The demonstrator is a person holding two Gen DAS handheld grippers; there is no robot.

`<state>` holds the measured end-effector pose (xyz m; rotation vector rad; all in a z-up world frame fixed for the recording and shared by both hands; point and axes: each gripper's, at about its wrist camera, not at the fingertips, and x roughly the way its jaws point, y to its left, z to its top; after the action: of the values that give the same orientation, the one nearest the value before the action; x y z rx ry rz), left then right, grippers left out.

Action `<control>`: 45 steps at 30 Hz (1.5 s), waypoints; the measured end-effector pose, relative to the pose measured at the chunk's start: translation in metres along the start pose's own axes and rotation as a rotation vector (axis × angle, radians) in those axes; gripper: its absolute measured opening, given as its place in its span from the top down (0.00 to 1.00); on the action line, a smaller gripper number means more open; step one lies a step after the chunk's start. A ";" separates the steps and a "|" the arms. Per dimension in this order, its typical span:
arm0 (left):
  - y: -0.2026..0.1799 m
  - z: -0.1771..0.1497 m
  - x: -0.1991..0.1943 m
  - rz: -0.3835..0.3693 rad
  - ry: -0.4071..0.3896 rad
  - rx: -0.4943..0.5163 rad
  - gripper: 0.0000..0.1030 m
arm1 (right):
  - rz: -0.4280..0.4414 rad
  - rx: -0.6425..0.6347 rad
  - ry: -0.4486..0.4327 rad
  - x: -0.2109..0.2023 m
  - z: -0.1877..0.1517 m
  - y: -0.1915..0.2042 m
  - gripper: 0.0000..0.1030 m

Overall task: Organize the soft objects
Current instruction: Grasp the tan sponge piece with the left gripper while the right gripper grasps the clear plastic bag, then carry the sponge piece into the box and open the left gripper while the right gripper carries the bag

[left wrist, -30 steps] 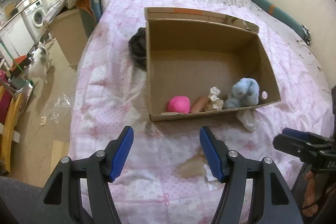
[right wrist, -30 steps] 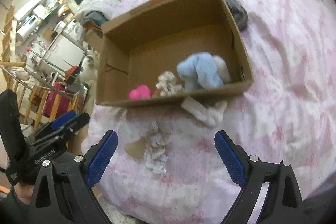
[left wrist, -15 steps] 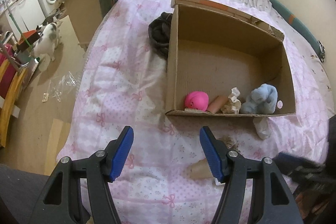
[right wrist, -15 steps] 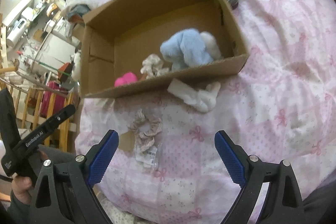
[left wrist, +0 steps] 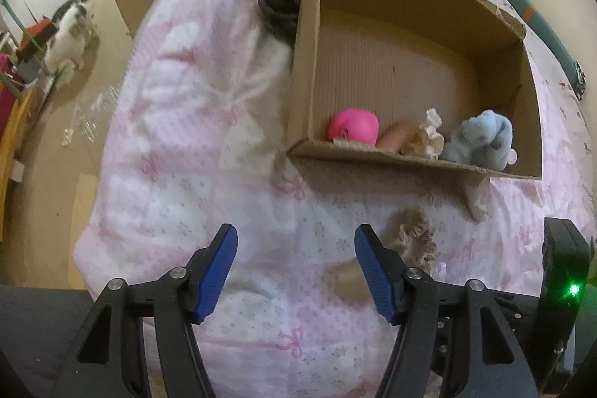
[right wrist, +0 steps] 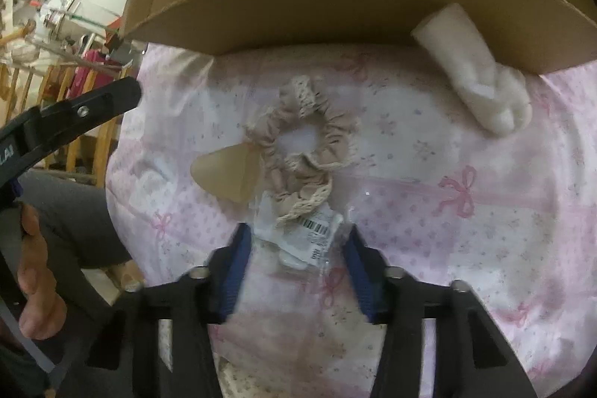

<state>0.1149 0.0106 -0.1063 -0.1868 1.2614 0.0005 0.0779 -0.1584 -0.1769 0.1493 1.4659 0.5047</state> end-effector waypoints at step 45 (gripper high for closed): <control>-0.060 -0.033 0.038 -0.102 0.104 0.188 0.94 | -0.070 0.197 -0.428 -0.112 -0.020 -0.042 0.85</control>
<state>0.1013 -0.0569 -0.1432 -0.0892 1.3467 -0.2173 0.0657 -0.2465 -0.0938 0.3391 1.0932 0.2497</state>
